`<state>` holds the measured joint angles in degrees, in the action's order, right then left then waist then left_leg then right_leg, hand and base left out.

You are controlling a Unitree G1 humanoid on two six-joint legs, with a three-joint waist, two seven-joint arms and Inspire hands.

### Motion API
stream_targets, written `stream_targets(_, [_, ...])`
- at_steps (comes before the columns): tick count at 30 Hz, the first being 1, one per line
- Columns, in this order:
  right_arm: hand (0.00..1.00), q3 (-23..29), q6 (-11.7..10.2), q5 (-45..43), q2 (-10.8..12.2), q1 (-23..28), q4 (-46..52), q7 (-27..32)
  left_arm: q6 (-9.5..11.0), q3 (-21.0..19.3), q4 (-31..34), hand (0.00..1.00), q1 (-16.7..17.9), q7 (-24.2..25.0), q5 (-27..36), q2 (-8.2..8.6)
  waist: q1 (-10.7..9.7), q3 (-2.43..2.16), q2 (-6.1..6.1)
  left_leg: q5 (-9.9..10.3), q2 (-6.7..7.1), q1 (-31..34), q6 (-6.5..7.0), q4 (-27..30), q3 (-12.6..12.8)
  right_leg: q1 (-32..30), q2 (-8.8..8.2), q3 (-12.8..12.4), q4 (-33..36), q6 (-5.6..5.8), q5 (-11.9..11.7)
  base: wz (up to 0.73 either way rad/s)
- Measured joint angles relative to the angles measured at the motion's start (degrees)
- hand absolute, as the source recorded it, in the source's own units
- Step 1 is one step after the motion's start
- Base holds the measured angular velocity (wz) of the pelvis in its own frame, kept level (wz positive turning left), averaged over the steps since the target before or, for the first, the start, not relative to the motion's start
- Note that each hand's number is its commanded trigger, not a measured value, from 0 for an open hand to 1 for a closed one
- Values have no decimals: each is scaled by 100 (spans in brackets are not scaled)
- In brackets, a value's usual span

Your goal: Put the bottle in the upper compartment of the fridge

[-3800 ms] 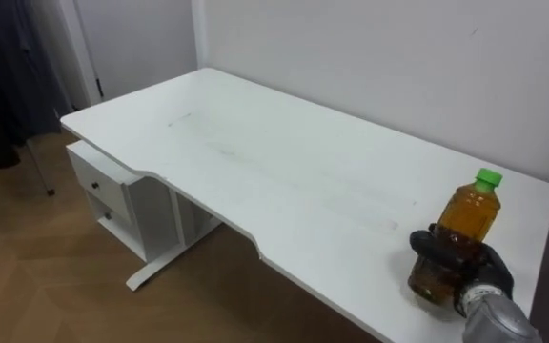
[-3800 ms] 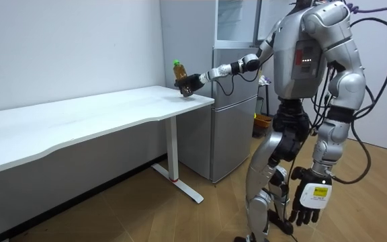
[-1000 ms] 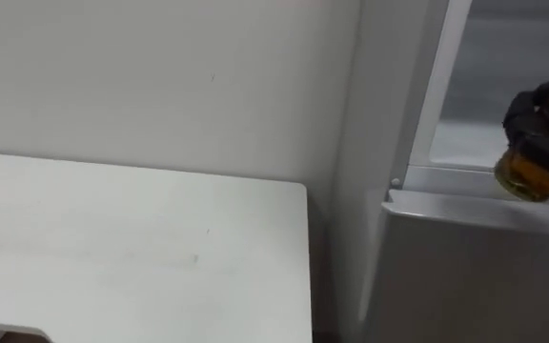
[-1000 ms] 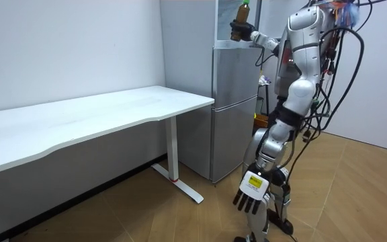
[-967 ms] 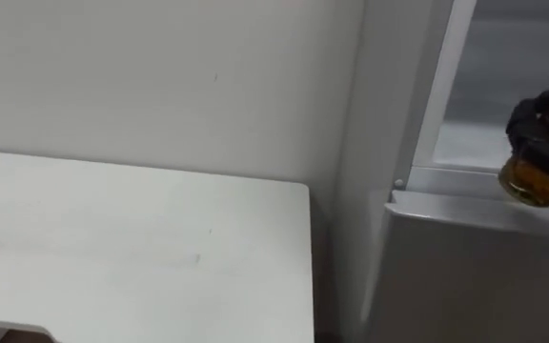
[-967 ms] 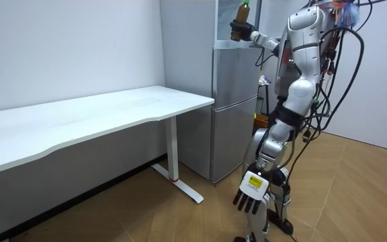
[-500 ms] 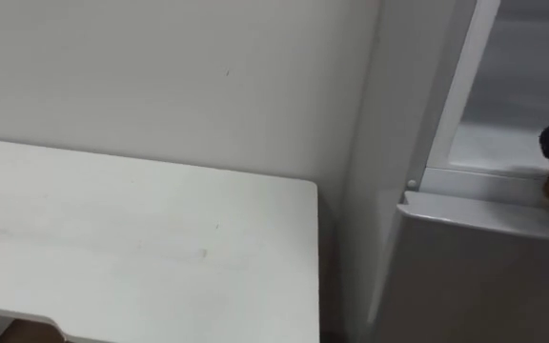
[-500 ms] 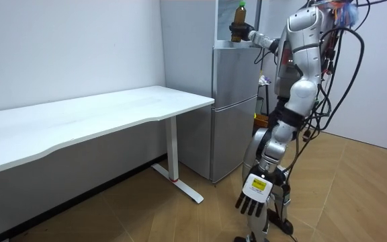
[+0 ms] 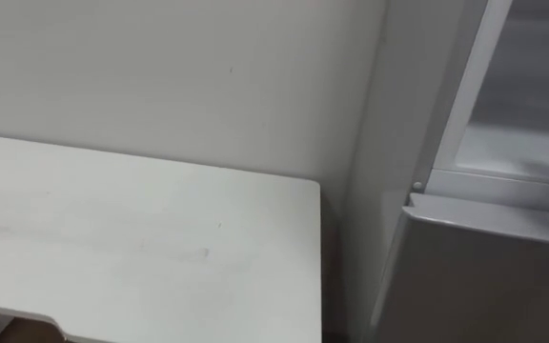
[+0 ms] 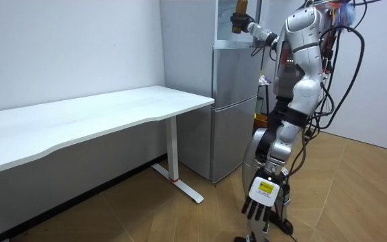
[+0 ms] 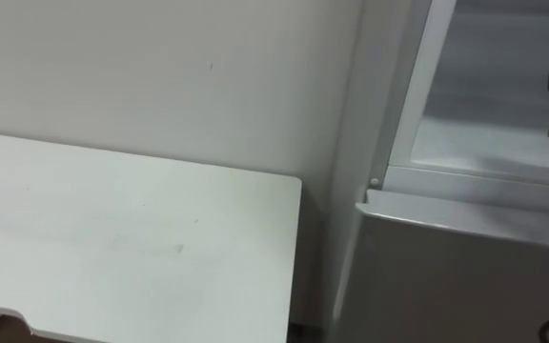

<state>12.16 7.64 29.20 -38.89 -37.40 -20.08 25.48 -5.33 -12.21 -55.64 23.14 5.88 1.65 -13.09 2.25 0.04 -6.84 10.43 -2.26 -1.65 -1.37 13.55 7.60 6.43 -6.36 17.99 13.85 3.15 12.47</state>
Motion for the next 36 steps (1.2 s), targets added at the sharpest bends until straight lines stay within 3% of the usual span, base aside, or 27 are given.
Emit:
stream_targets(12, [100, -433, 2, 751, 1, 9, -415, -195, -54, 5, 55, 0, 42, 1, 83, 14, 22, -29, 54, -5, -1, 56, -7, 49, -79, 58, 5, 107, -27, -1, -1, 3])
stream_targets(18, [100, -536, -26, 856, 9, 55, -517, -116, -61, 28, 30, 0, 43, -8, 113, 9, 273, 9, 113, 3, -1, 105, -19, 139, -237, 100, 15, 268, -34, -1, -1, 14])
stream_targets(25, [100, -709, -360, 1154, 8, 49, -705, -132, -96, 73, 27, 0, 187, -15, 331, 10, 588, 40, 182, 21, -12, 159, -46, 227, -396, 222, 52, 429, -114, -4, -2, 12])
stream_targets(31, [100, -803, -683, 1178, 9, 43, -893, -190, -105, 129, 60, 0, 209, -27, 332, 12, 706, 65, 257, 25, -13, 315, -52, 399, -565, 224, 84, 580, -130, -33, -19, 13])
stream_targets(33, [100, -895, -822, 1220, 9, 42, -965, -201, -105, 129, 58, 0, 208, -26, 331, 11, 773, 53, 294, 27, -25, 326, -55, 396, -560, 218, 88, 581, -129, -40, -23, -2])
stream_targets(35, [100, -924, -965, 1272, 9, 35, -1131, -259, -104, 126, 60, 0, 206, -20, 333, -6, 845, -8, 302, 21, -31, 403, -59, 400, -548, 135, 88, 572, -124, -60, -27, -4])
stream_targets(36, [100, -926, -982, 1295, 9, 35, -1154, -277, -104, 126, 60, 0, 204, -20, 333, -14, 854, -6, 298, 19, -31, 414, -60, 399, -548, 122, 88, 572, -123, -74, -32, -4])
